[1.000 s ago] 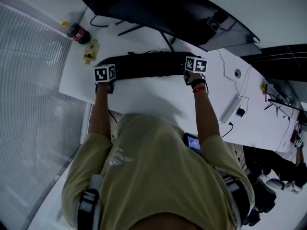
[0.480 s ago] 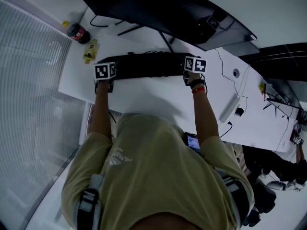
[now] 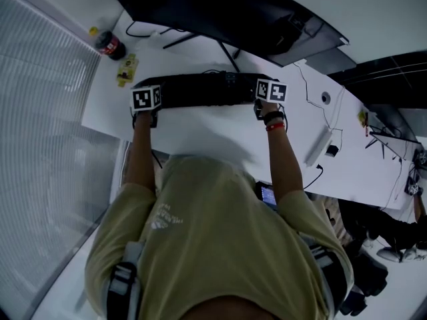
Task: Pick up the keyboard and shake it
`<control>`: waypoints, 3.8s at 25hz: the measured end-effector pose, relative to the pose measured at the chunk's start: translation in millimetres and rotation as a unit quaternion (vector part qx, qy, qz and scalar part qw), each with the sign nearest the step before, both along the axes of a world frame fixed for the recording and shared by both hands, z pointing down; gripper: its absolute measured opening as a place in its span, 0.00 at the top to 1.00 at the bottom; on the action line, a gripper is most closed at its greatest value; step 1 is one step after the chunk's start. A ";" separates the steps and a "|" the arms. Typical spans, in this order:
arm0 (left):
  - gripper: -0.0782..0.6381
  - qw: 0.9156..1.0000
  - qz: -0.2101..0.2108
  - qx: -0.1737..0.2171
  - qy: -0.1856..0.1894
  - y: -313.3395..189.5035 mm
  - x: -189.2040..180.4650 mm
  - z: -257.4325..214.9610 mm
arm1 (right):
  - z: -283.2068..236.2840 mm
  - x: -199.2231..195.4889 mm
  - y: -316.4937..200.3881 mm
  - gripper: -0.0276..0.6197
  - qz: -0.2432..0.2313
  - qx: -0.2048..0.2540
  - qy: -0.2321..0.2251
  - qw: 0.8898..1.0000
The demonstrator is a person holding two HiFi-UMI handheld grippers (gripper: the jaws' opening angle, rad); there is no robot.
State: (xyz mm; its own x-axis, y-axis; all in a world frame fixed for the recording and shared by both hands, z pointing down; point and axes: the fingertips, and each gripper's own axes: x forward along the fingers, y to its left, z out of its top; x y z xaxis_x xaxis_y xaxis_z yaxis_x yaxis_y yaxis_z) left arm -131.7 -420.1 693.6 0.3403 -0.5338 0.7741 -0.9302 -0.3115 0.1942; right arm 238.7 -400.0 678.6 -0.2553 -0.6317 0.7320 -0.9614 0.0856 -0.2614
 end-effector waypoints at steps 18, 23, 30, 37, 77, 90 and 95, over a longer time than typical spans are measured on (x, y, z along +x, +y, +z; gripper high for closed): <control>0.51 0.997 -0.015 0.072 -0.021 32.2 -6.2 -33.6 | -40.0 -5.0 39.1 0.40 -0.003 0.080 0.016 0.997; 0.51 0.995 -0.016 0.095 -0.026 37.1 -10.9 -39.9 | -43.3 -7.8 44.2 0.40 -0.007 0.105 0.025 0.994; 0.51 0.991 -0.025 0.129 -0.028 53.0 -11.0 -43.0 | -49.5 -8.8 58.0 0.40 -0.015 0.119 0.032 0.992; 0.51 0.988 -0.030 0.147 -0.034 68.1 -12.6 -51.4 | -53.3 -9.0 73.4 0.40 -0.014 0.136 0.045 0.990; 0.57 0.983 -0.061 0.169 -0.047 188.8 -22.7 -58.7 | -53.1 -13.3 181.4 0.43 -0.013 0.152 0.074 0.986; 0.58 0.983 -0.063 0.162 -0.053 215.4 -27.5 -40.5 | -34.7 -16.8 220.8 0.44 -0.003 0.137 0.066 0.988; 0.58 0.984 -0.067 0.157 -0.056 222.8 -28.7 -29.6 | -24.8 -17.8 229.8 0.44 -0.004 0.130 0.063 0.990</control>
State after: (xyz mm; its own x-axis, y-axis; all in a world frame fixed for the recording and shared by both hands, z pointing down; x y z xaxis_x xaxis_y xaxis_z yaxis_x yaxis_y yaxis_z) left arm -160.5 -197.2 664.0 0.1723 -0.7867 0.5928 -0.9771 -0.2127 0.0018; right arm 220.8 -170.1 653.8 -0.1783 -0.8007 0.5720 -0.9840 0.1417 -0.1084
